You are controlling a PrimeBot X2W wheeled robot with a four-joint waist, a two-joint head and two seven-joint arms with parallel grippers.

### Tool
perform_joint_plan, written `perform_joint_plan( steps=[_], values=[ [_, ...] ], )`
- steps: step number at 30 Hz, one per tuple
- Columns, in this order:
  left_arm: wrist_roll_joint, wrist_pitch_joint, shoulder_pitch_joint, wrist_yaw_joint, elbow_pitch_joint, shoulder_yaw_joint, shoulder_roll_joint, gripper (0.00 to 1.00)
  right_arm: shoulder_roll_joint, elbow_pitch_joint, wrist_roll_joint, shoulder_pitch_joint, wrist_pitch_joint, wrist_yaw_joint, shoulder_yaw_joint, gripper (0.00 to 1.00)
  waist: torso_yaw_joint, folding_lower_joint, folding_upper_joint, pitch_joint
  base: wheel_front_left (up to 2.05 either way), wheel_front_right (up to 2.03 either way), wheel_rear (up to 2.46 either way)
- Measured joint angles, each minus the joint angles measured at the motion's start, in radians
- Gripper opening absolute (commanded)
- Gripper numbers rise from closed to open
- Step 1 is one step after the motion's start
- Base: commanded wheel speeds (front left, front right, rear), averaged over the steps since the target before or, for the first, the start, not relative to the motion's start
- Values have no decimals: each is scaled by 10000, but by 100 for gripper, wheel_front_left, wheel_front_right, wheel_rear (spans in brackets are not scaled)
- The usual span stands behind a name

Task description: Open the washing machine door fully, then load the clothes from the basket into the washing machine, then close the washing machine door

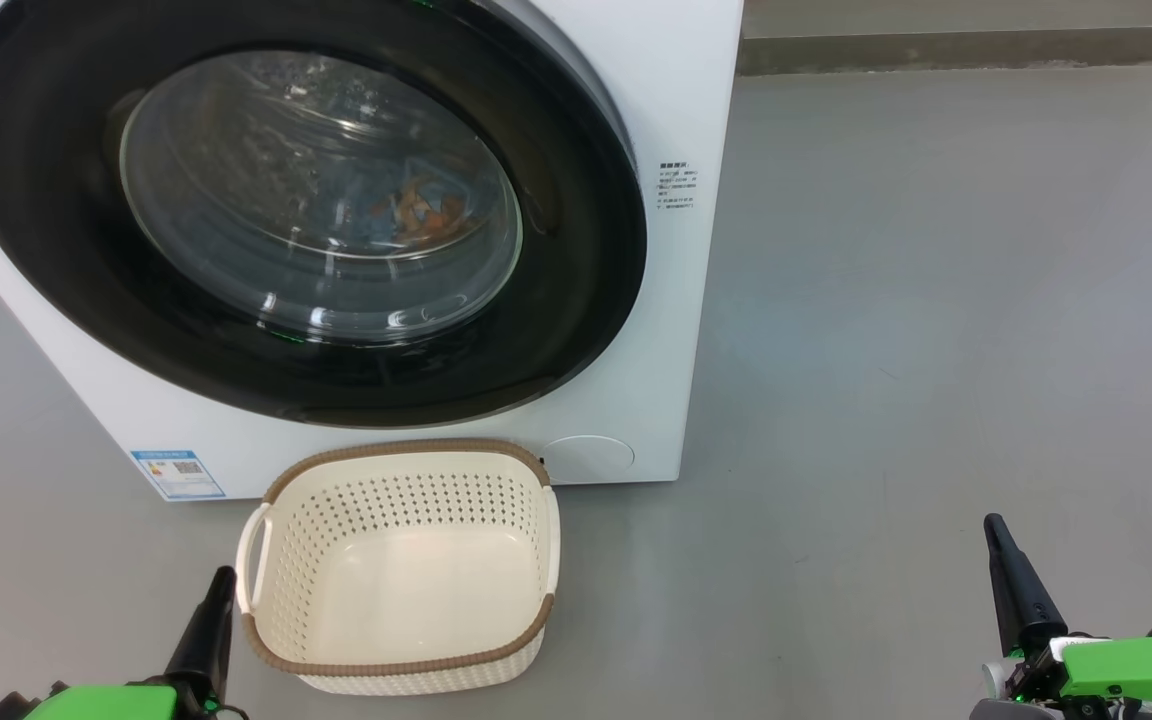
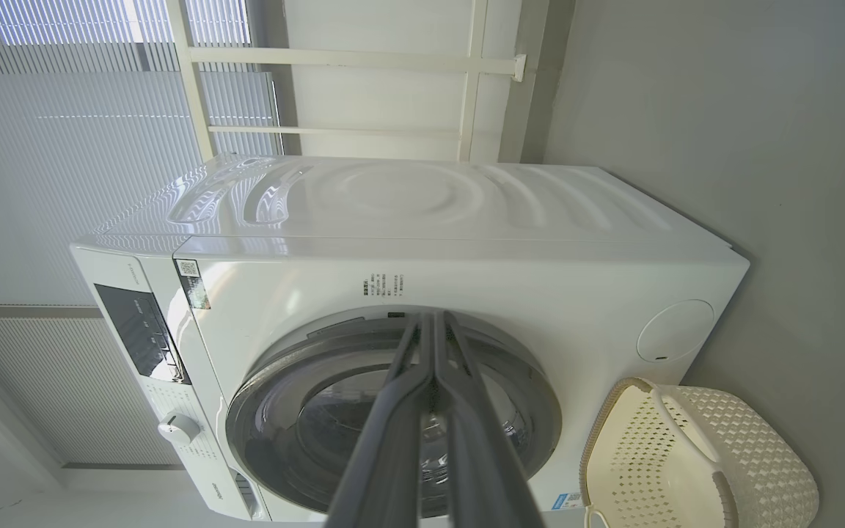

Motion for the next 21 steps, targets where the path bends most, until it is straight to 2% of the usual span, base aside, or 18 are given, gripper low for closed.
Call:
perform_joint_plan(
  steps=[21],
  values=[
    [0,0,0,0,0,0,0,0,0,0,0,0,0,0,0,0,0,0,0,0,0,0,0]
  ],
)
